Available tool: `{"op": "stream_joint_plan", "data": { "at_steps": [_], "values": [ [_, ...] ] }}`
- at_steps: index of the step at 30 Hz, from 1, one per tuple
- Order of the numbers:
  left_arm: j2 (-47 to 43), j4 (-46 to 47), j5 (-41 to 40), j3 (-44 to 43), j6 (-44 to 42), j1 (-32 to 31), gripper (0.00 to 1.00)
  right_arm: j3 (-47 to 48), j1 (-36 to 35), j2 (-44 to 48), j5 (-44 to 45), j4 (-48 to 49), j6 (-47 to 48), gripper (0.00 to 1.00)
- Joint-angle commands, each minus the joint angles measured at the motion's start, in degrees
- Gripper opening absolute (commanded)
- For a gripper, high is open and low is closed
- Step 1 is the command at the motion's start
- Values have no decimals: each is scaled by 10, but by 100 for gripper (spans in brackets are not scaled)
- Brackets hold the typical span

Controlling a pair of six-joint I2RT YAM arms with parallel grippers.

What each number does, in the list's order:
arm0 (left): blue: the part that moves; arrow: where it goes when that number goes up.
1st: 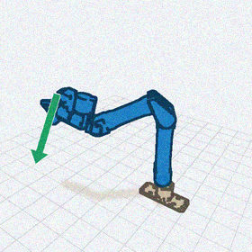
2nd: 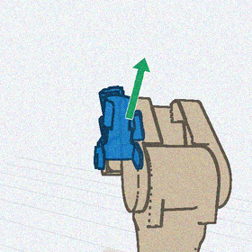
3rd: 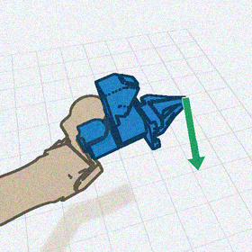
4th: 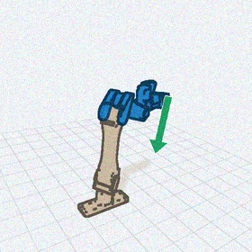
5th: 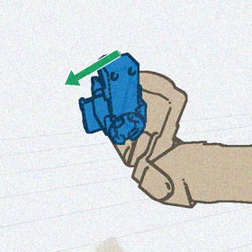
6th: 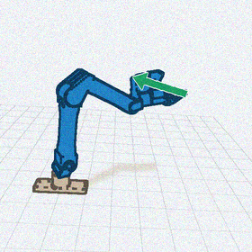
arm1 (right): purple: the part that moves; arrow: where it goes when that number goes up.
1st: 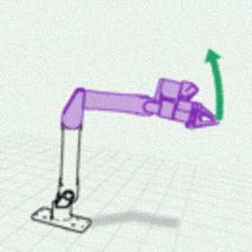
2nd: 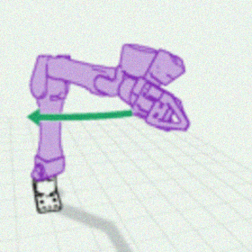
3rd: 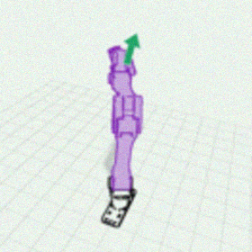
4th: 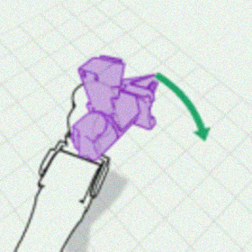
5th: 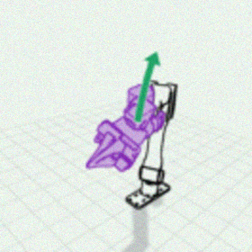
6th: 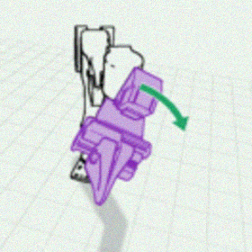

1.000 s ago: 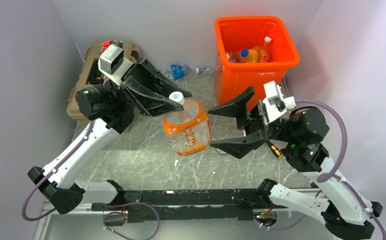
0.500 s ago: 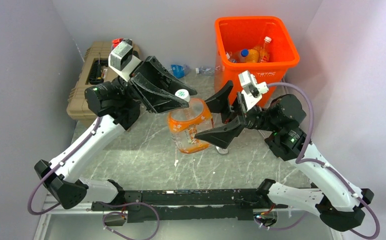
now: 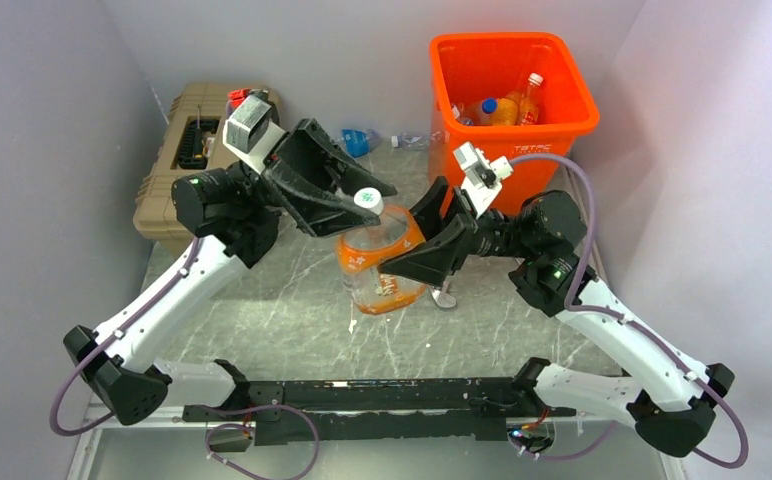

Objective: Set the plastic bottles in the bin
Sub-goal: Place the plastic bottle in the trash bin.

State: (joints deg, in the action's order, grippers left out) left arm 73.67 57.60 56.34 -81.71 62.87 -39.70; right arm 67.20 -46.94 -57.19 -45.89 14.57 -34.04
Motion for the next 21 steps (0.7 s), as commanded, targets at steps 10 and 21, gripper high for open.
{"op": "stream_joint_plan", "data": {
  "at_steps": [10, 21],
  "values": [
    [-224, -354, -273, 45, -391, 3, 99, 149, -3, 57, 442, -228, 203, 33],
    [-177, -657, -570, -35, -504, 4, 99, 406, 29, -127, 833, -189, 472, 32]
  ]
}}
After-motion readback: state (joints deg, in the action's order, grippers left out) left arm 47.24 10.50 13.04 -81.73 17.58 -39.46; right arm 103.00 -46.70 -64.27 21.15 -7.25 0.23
